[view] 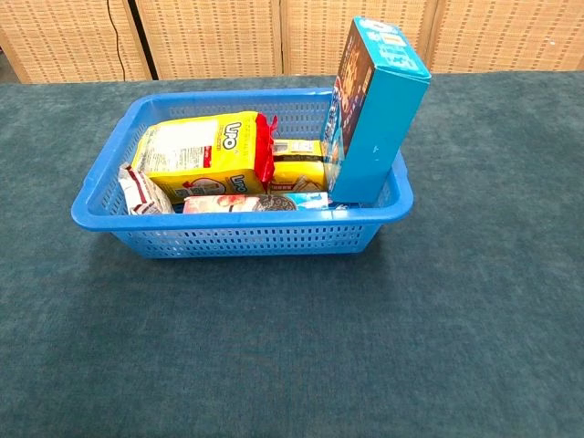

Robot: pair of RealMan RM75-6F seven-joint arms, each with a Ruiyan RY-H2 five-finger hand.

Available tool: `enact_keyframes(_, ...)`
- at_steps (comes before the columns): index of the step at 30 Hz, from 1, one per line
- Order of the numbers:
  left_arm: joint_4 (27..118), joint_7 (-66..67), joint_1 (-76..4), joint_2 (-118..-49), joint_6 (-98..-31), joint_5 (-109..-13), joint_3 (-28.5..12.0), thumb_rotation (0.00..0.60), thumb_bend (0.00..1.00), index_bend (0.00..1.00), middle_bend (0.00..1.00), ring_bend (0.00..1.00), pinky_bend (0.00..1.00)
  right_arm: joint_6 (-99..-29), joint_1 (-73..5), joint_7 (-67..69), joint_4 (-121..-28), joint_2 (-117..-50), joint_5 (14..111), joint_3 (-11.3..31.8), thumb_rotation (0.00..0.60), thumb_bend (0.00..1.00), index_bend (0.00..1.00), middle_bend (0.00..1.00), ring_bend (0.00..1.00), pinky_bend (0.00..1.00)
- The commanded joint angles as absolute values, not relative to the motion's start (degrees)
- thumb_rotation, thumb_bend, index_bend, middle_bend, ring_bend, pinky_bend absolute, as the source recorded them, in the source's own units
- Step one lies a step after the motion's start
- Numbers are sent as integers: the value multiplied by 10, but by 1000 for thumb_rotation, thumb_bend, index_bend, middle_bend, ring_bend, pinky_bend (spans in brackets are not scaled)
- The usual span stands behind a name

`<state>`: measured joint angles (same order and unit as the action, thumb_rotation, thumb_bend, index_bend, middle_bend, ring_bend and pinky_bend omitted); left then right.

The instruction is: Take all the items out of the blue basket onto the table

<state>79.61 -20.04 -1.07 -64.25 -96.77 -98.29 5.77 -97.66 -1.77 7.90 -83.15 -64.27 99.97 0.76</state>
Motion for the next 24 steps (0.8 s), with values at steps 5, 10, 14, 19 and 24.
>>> enact_keyframes(5, 800, -208, -8, -634, -969, -984, 59, 600, 32, 0, 0, 0, 0, -957, -40, 79, -811, -636, 1027, 1, 600, 0, 0, 0, 0, 0)
enact_keyframes(10, 809, -220, -4, -622, -976, -991, 62, 600, 32, 0, 0, 0, 0, -957, -96, 102, -790, -606, 1095, 11, 600, 0, 0, 0, 0, 0)
enact_keyframes(14, 821, -227, -2, -611, -980, -992, 61, 600, 32, 0, 0, 0, 0, -940, -155, 122, -761, -591, 1139, 24, 600, 0, 0, 0, 0, 0)
enact_keyframes(19, 855, -223, -6, -591, -970, -989, 60, 600, 33, 0, 0, 0, 0, -901, -219, 153, -739, -590, 1163, 32, 600, 0, 0, 0, 0, 0)
enact_keyframes(24, 894, -204, -8, -573, -967, -983, 55, 600, 33, 0, 0, 0, 0, -859, -272, 149, -726, -597, 1180, 37, 600, 0, 0, 0, 0, 0)
